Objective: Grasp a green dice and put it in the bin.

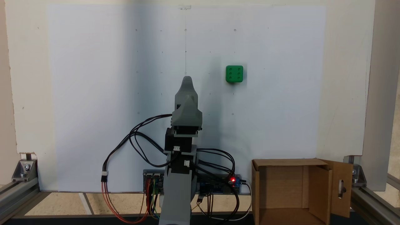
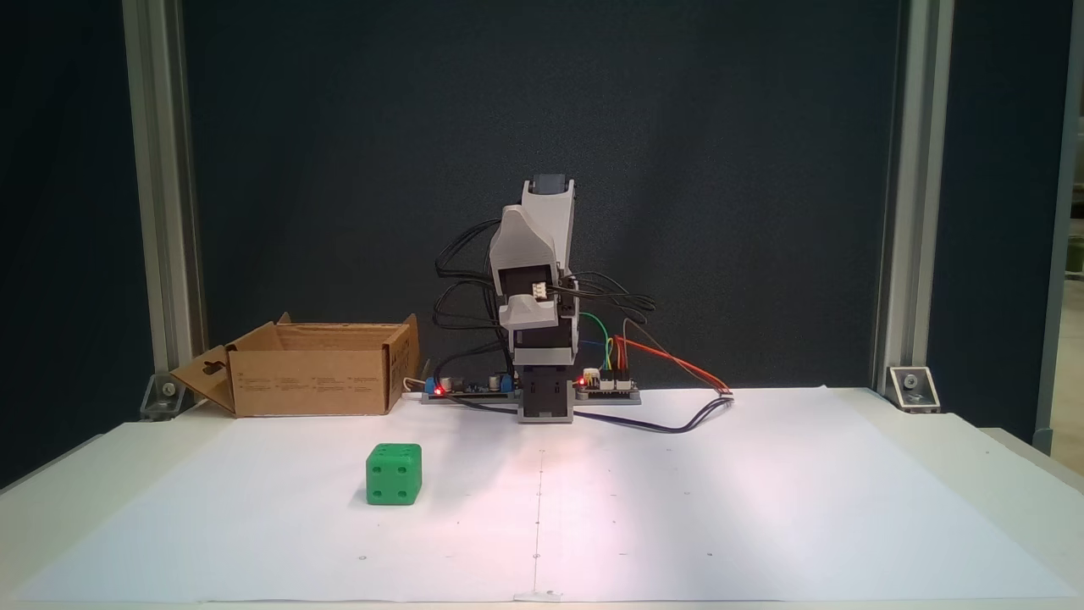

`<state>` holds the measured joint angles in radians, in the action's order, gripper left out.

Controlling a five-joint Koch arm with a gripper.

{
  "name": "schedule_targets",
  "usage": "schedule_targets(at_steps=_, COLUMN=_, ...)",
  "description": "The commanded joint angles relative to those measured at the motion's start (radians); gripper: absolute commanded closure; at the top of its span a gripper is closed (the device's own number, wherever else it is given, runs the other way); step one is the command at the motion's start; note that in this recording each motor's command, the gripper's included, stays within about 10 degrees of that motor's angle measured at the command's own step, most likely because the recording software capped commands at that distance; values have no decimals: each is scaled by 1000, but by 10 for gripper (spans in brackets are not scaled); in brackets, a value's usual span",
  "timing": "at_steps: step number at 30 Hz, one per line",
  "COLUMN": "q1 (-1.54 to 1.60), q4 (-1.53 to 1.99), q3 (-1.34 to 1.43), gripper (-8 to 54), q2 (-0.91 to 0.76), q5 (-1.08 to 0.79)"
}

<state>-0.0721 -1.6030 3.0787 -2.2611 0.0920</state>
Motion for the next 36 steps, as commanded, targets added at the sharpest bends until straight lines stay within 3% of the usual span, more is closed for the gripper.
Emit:
schedule_targets(at_steps=1, q1=-91, q4=100, q3=48, gripper=9, q2=-104, q5=-38)
schedule_targets(at_steps=36, q1=-84, q4=86, q3=48, gripper=13, q2=-104, q5=-38)
